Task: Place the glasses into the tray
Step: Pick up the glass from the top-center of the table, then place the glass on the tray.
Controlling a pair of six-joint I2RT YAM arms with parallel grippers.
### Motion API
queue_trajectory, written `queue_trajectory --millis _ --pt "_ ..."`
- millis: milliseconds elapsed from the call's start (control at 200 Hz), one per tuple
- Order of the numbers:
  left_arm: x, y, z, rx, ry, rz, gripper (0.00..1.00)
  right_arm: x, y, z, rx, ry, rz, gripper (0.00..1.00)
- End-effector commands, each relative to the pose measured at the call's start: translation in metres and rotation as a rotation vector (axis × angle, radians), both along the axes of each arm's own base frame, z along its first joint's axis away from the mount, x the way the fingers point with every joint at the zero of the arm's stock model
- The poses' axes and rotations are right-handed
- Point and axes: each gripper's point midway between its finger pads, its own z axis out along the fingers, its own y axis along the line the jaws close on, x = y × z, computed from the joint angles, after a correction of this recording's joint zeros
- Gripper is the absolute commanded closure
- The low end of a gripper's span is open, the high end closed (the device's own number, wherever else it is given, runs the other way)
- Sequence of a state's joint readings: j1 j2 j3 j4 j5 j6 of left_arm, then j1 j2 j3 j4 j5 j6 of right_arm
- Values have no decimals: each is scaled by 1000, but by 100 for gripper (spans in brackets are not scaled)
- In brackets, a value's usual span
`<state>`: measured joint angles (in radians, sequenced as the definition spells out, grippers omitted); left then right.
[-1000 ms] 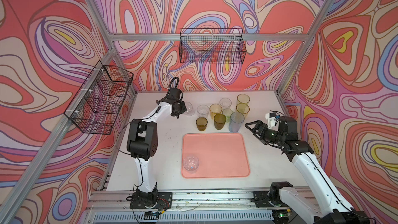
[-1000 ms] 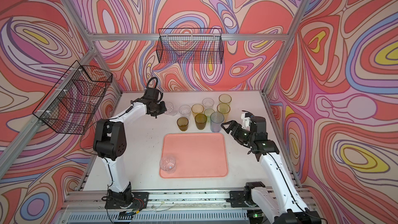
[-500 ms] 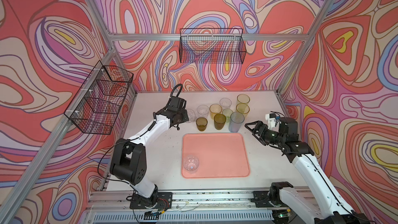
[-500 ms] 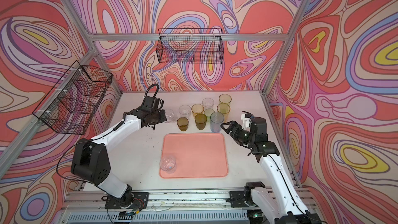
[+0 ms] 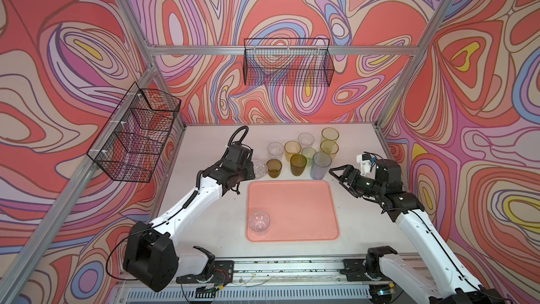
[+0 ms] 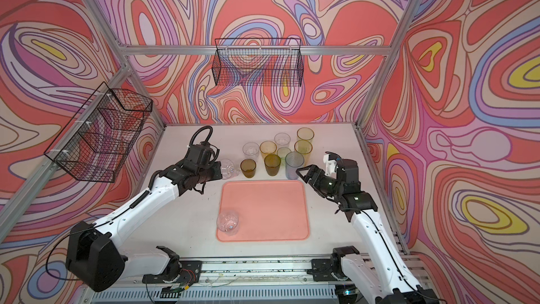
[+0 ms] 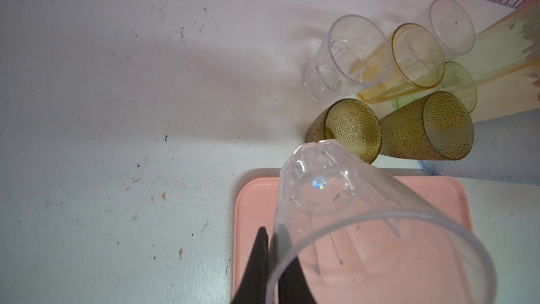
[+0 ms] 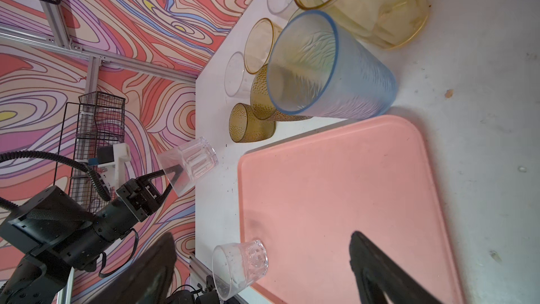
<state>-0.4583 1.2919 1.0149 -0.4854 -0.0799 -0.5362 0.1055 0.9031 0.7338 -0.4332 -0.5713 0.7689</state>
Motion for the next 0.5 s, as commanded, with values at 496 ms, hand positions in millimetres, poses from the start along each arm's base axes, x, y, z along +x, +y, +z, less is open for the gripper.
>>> queue_trajectory --millis 496 --pt "-68 12 7 45 9 -38 100 -4 64 -4 -184 -69 127 6"
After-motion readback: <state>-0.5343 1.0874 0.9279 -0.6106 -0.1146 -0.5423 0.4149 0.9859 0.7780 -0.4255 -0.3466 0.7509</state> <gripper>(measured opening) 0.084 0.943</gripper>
